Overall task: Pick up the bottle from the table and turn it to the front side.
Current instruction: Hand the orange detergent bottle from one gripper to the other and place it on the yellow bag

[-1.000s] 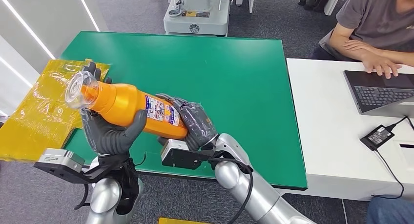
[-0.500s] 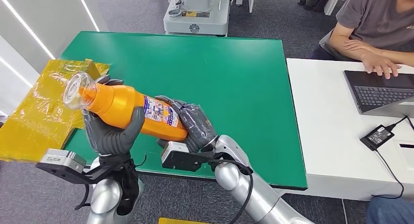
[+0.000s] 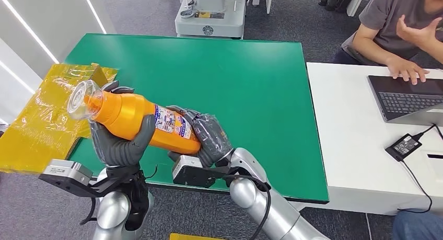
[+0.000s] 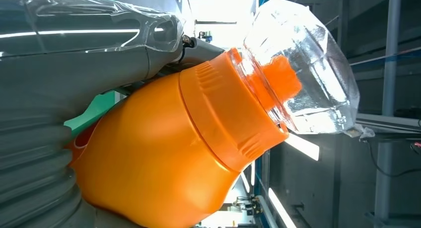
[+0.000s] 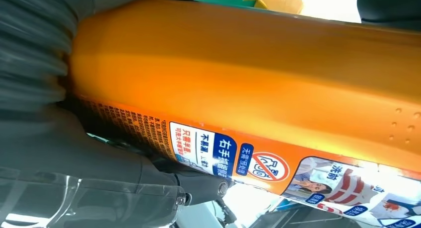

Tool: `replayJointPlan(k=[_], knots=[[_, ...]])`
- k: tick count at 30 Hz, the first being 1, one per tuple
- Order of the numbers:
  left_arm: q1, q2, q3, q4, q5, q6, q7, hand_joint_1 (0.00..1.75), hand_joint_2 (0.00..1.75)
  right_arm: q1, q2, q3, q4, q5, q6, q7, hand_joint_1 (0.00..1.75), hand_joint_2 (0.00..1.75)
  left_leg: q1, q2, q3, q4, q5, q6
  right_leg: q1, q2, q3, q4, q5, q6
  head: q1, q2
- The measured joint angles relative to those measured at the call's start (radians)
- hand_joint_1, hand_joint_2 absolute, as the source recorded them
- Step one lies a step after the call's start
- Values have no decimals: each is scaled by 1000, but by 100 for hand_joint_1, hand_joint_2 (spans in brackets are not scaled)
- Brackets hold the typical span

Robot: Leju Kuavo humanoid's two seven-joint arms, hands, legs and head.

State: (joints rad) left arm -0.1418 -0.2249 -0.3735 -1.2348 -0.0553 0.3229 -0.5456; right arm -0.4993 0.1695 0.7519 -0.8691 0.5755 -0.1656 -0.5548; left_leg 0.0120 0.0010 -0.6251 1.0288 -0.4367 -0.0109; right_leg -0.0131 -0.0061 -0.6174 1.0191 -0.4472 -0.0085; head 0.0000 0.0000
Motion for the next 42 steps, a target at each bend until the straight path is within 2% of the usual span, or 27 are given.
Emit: replayJointPlan(k=[1,12,22,27,32,42], knots=[[0,0,0,0,0,0,1,175,175,4,-1,0,-4,1,-3,2,0,175,0,0,0,0,0,0,0,0,0,0,0,0,0,0],[-2,-2,4,0,-6,8,4,175,175,101,-15,-44,-119,-69,-82,1,0,175,0,0,0,0,0,0,0,0,0,0,0,0,0,0],[-1,-1,17,0,9,16,-1,175,175,223,-24,-111,-398,-270,-246,-112,0,175,0,0,0,0,-1,0,0,0,0,0,-1,1,0,0],[2,-2,24,0,5,21,-2,175,175,275,-25,-140,-541,-416,-372,-142,0,175,0,0,0,0,-2,0,0,0,0,0,-1,1,0,0],[3,-4,27,0,-1,19,-1,175,175,298,-46,-142,-644,-407,-502,-145,0,175,0,0,0,0,-2,0,0,0,0,0,-1,1,0,0],[4,-5,33,0,-10,27,-1,175,175,375,-64,-165,-774,-421,-514,-146,0,175,0,0,0,0,-2,0,0,0,0,0,-1,0,0,0]])
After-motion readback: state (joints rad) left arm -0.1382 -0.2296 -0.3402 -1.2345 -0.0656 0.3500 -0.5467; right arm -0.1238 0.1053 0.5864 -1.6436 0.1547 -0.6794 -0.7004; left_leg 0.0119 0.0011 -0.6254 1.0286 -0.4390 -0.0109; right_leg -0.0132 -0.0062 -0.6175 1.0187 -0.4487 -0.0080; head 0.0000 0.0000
